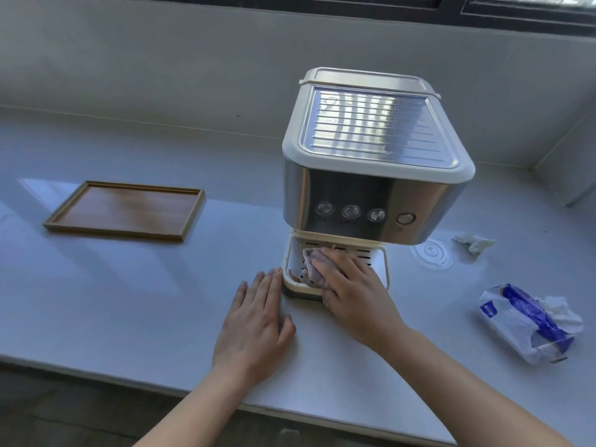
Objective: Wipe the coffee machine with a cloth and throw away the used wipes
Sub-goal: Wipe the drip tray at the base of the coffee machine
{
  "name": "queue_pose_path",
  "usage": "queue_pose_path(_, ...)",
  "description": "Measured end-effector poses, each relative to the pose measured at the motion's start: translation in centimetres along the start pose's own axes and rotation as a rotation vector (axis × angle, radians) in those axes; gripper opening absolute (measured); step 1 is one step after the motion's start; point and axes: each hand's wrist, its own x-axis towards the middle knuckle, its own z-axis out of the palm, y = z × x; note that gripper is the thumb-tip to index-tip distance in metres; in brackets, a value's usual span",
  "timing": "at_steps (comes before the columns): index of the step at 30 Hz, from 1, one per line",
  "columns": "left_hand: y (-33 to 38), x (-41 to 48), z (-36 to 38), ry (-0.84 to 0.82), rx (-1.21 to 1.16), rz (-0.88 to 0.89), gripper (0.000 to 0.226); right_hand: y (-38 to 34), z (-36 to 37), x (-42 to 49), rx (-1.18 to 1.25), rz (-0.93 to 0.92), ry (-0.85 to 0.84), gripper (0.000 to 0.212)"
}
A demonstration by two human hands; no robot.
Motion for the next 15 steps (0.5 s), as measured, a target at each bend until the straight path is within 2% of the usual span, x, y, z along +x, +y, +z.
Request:
queue_pose_path(4,0.0,0.0,0.0,-0.001,-0.003,-0.001,0.074,0.7,-1.9,3.4,0.103,0.091,0.023,0.025)
queue_pose_path(6,0.0,0.0,0.0,0.004,-0.009,0.002,0.074,1.1,-2.1,3.6,0.124,0.137,0.035,0.022)
queue_pose_path(8,0.0,-0.1,0.0,0.005,-0.015,0.003,0.074,1.9,-1.7,2.5,0.041,0.163,0.062,0.018)
queue_pose_path(12,0.1,0.0,-0.1,0.013,-0.033,0.007,0.073,3.3,-1.0,1.0,-0.039,0.326,0.183,0.024)
queue_pose_path(15,0.2,0.0,-0.1,0.006,-0.026,0.005,0.074,1.5,-0.6,2.8,0.008,0.182,0.13,0.026)
